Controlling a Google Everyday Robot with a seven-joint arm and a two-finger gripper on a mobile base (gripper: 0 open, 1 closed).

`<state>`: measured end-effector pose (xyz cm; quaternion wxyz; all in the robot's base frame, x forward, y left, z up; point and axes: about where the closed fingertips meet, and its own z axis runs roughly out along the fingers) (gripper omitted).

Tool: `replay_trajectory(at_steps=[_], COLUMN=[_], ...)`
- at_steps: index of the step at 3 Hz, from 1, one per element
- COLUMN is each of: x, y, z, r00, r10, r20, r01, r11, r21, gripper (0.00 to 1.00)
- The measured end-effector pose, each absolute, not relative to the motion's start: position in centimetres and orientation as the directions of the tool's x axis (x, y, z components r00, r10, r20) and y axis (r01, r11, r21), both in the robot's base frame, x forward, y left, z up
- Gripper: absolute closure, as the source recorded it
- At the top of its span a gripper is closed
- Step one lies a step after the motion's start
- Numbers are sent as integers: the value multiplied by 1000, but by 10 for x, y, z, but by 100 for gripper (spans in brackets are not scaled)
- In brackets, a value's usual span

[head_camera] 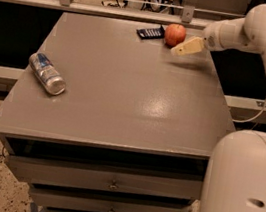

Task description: Move apple near rxbar blueberry

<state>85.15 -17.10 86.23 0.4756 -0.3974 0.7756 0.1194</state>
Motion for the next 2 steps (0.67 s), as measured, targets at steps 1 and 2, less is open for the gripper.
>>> replay_trajectory(at_steps=[1, 2], x=[811, 757], y=[-203, -238], z=[892, 921], r00=[-176, -70], r10=[-452, -369], r20=[-874, -927], r01=[-741, -771], r11=[645, 609], r21=[-184, -184], gripper=[0, 0])
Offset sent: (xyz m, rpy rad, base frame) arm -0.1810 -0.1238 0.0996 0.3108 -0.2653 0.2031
